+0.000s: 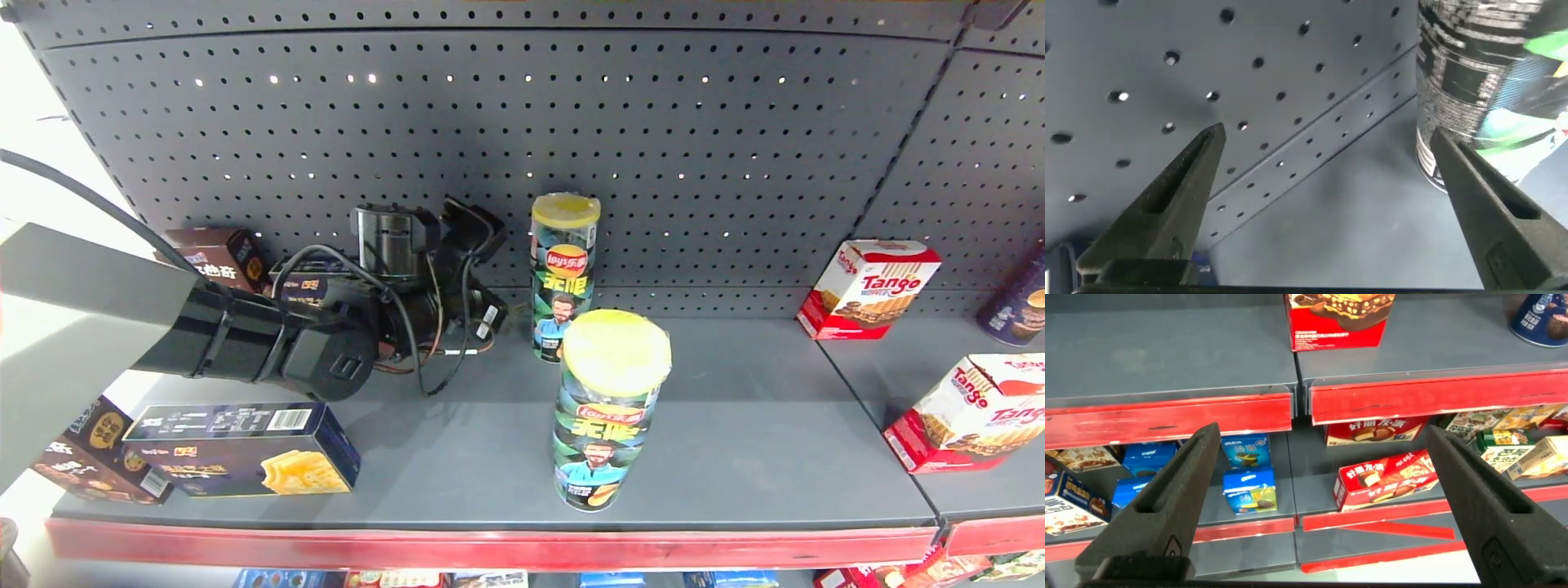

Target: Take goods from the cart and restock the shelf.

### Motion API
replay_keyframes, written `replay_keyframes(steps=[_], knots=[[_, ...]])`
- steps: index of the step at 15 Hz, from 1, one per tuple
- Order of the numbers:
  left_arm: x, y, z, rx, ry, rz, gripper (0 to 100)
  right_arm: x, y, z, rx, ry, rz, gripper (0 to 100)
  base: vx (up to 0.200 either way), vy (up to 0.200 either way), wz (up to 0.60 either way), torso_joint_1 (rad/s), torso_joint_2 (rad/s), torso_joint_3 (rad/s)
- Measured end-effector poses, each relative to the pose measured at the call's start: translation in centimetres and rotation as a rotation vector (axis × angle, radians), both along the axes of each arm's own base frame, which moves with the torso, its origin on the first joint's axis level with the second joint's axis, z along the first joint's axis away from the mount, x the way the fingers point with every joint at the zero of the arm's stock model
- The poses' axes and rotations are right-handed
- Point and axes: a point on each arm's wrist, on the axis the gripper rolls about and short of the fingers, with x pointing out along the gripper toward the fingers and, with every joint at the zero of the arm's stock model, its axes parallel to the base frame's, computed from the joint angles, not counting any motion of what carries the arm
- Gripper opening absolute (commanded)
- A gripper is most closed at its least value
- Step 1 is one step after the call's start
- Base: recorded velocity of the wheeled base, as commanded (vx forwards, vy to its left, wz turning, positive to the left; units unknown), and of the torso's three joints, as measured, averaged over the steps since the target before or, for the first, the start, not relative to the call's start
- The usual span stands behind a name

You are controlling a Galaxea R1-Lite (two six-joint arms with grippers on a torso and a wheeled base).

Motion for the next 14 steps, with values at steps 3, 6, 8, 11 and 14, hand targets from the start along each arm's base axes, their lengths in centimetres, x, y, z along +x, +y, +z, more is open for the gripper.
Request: replay_keyframes(steps=[3,6,8,11,14], knots=[[-0.4,0.3,-0.5,0.01,0.018,0.006,100,0.0,0.0,0.0,0.0,0.0,0.0,100,0.0,0.0,0.0,0.0,0.0,0.0],[-1.3,0.7,-0.1,0.01,0.015,0.003,100,0.0,0.0,0.0,0.0,0.0,0.0,100,0.0,0.0,0.0,0.0,0.0,0.0],[-1.4,0.7,0.3,0.004,0.004,0.001,100,0.0,0.0,0.0,0.0,0.0,0.0,100,0.0,0.0,0.0,0.0,0.0,0.0],[-1.2,0.3,0.7,-0.003,-0.008,-0.005,100,0.0,0.0,0.0,0.0,0.0,0.0,100,0.0,0.0,0.0,0.0,0.0,0.0],[-0.8,-0.2,0.5,-0.004,-0.009,-0.011,100,0.0,0.0,0.0,0.0,0.0,0.0,100,0.0,0.0,0.0,0.0,0.0,0.0]])
